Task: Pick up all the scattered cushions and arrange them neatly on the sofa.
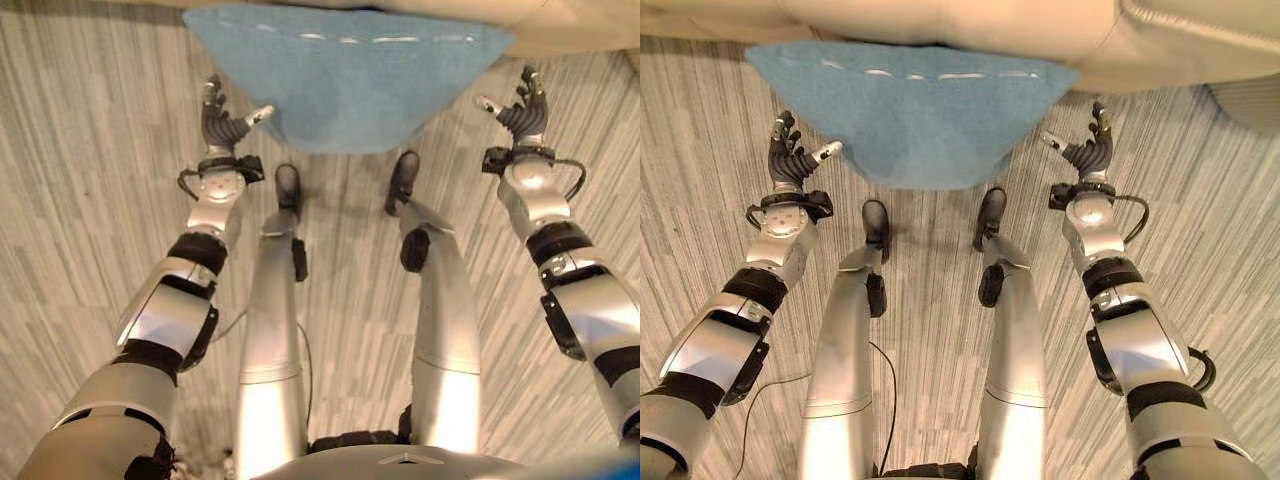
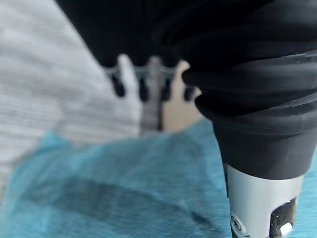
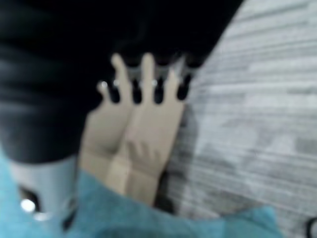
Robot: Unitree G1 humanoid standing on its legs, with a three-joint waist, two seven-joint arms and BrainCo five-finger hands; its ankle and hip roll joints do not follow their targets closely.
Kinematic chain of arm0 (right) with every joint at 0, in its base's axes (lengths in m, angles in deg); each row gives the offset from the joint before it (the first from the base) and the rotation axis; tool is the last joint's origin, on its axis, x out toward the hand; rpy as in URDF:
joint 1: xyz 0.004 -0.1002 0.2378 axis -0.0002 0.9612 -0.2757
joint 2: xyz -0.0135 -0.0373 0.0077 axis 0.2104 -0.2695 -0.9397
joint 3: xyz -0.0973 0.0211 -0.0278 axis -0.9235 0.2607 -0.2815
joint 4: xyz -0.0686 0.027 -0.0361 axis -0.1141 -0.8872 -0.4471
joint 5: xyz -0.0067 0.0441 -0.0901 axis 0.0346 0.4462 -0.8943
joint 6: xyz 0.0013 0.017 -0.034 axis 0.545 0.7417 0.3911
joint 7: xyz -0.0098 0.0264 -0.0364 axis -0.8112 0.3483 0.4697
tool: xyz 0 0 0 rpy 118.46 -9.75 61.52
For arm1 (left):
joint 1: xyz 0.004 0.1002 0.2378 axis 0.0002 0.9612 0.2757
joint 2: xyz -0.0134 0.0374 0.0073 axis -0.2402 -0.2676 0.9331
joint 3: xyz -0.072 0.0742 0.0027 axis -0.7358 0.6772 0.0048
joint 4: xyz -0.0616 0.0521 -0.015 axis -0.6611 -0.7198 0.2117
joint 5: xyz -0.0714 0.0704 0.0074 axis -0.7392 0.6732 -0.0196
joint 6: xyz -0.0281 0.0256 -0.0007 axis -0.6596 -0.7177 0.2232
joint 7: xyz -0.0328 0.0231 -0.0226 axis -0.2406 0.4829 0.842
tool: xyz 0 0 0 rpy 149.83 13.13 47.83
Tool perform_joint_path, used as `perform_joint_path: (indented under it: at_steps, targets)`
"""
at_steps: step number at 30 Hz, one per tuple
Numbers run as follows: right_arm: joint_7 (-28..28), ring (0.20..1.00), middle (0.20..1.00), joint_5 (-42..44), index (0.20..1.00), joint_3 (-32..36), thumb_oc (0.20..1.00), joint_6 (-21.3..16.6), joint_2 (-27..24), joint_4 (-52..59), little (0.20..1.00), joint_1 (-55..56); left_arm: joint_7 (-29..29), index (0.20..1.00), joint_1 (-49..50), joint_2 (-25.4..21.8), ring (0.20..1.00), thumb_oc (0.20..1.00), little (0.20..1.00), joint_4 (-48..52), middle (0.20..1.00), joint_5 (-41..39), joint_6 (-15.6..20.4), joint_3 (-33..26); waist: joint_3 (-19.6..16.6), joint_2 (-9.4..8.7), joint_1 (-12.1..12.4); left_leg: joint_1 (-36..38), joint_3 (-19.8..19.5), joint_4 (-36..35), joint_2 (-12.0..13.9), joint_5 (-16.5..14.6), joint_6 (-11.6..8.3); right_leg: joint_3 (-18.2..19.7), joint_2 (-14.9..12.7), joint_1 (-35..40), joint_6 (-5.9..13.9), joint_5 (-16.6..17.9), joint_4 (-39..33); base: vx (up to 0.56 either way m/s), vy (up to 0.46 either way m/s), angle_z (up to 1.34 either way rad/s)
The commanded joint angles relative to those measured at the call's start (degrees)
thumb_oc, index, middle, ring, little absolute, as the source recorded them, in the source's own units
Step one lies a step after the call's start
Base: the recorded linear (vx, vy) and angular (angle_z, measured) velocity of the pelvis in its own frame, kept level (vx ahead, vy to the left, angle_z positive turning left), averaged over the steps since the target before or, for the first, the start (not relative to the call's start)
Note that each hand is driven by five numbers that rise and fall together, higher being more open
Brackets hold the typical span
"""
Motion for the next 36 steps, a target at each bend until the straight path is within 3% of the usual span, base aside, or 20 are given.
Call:
perform_joint_path:
  at_steps: [1,12,22,23,24,25,30,36]
  targets:
    - [0.75,1.000,1.000,0.13,1.000,-3.19,1.000,-2.24,-2.16,1.50,1.000,1.53,-1.35,1.000,1.42,-0.42,1.000,1.000,1.000,1.12,1.000,0.08,1.48,-0.89,-2.96,1.83,-0.07,-0.78,-2.52,2.23,-0.90,-2.12,0.12,1.43,-0.95,1.09,6.43,-0.75,-2.11,0.03,-0.031,0.00]
    - [1.49,1.000,1.000,-1.16,1.000,-10.27,1.000,-1.72,2.29,3.82,1.000,-11.06,-4.40,1.000,-10.80,0.35,1.000,1.000,1.000,3.64,1.000,2.09,1.23,4.65,-0.52,2.70,0.75,-6.10,-3.30,7.12,-1.08,-2.22,0.38,1.76,-0.52,-4.35,5.96,-1.73,3.10,0.01,-0.012,0.00]
    - [1.04,1.000,1.000,0.14,1.000,-12.44,1.000,-2.19,17.22,4.62,1.000,-14.56,-6.98,1.000,-16.82,5.62,1.000,1.000,1.000,5.52,1.000,1.17,2.49,5.21,0.04,4.45,1.54,-6.23,-4.50,7.06,-1.39,-1.46,0.41,0.53,0.24,-4.37,5.74,-1.95,3.52,0.00,0.000,0.00]
    - [0.64,0.802,0.802,0.33,0.802,-12.67,0.802,-2.40,19.08,4.47,0.802,-14.41,-6.94,0.551,-16.62,6.37,0.551,0.551,0.551,6.20,0.551,0.56,3.20,4.93,-0.29,4.61,1.62,-6.19,-4.59,6.93,-1.42,-1.33,0.35,0.41,0.32,-4.37,5.79,-1.92,3.47,0.00,0.000,0.00]
    - [0.41,0.313,0.313,0.48,0.313,-12.59,0.313,-2.62,19.75,4.62,0.313,-14.23,-7.05,0.200,-16.58,6.55,0.200,0.200,0.200,6.84,0.200,0.46,3.58,4.65,-0.45,4.66,1.67,-6.25,-4.58,6.84,-1.49,-1.26,0.32,0.38,0.39,-4.37,5.79,-1.86,3.42,0.00,0.000,0.00]
    - [-0.01,0.200,0.200,0.58,0.200,-12.56,0.200,-2.82,20.33,5.47,0.200,-13.83,-6.79,0.200,-16.10,6.71,0.200,0.200,0.200,8.11,0.200,0.17,4.04,4.42,-0.68,4.69,1.68,-6.28,-4.55,6.72,-1.56,-1.14,0.28,0.32,0.44,-4.37,5.81,-1.82,3.42,0.00,0.000,0.00]
    - [-0.05,0.200,0.200,0.24,0.200,-11.57,0.200,-3.60,20.49,7.39,0.200,-13.10,-6.94,0.200,-14.26,6.89,0.200,0.200,0.200,10.54,0.200,-0.04,4.90,3.34,-2.20,4.67,1.65,-6.34,-4.51,5.76,-1.81,-0.69,0.12,0.03,0.46,-4.37,5.96,-1.61,3.04,0.00,0.007,0.03]
    - [0.74,0.200,0.200,-1.98,0.200,-8.83,0.200,-4.13,17.72,12.08,0.200,-10.92,-6.81,0.200,-9.58,8.43,0.200,0.200,0.200,15.84,0.200,-0.06,6.14,1.42,-6.51,3.93,1.32,-5.66,-3.65,2.46,-1.89,-0.23,-0.05,0.15,0.38,-4.32,6.25,-1.30,1.13,-0.01,0.009,0.03]
